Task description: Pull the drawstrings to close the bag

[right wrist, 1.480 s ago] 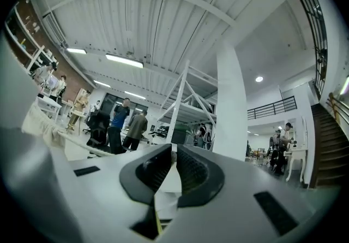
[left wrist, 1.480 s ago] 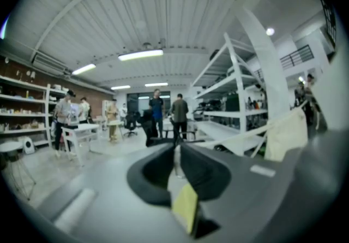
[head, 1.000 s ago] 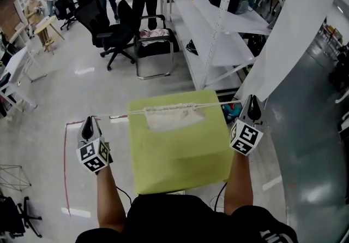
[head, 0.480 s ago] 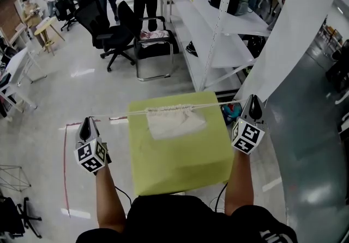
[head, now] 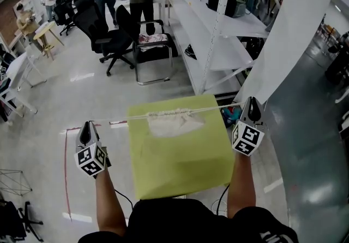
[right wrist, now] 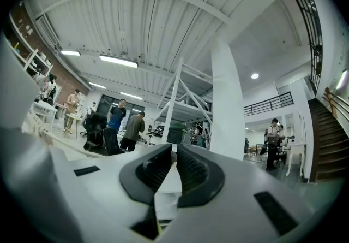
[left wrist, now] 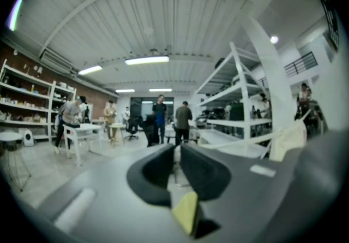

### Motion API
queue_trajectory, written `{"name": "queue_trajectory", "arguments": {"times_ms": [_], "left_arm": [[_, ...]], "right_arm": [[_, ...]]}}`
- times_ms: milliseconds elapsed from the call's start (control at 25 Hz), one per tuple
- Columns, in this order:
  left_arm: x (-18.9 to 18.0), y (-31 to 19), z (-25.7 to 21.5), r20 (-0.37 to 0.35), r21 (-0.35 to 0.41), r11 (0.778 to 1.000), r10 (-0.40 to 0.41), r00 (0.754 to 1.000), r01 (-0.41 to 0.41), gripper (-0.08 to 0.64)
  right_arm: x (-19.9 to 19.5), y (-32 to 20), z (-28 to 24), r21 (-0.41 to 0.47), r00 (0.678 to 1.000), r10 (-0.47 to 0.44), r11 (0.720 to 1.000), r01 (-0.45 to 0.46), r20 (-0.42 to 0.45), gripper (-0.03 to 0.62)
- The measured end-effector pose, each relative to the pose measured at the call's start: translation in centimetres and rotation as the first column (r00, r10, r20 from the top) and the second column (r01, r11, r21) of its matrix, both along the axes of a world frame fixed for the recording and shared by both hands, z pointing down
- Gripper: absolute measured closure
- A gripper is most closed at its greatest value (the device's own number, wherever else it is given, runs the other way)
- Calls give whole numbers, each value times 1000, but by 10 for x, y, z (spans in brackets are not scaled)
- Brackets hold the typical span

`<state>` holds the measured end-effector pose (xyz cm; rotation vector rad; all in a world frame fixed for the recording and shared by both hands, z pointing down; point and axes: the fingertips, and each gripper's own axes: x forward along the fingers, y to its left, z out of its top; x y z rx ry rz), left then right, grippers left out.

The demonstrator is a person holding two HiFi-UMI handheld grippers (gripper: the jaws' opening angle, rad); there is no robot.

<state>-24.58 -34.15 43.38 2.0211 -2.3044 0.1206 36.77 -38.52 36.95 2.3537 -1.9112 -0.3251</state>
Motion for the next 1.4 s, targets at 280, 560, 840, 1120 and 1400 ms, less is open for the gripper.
{"name": "queue_trajectory", "arguments": {"times_ms": [280,560,840,1120,1400], "left_arm": [[-1,-18,-4,54,-17,1000,19,998,-18,515],[5,-60,-6,116,-40,997,67,991,-63,515],[25,-92,-17,110,-14,993,121,986,-120,514],[79,-63,19,94,-77,972,227,969,-221,514],[94,-34,89,55,-225,941,270,961,-251,514]], "right_arm": [[-14,-13,11,-56,997,-56,997,54,-45,560],[-27,-41,18,-76,995,-88,994,85,-47,560],[-58,-66,14,-80,985,-155,986,150,-71,560],[-107,-48,50,-177,949,-296,945,274,-108,560],[-127,-26,109,-303,927,-367,895,328,-79,560]]}}
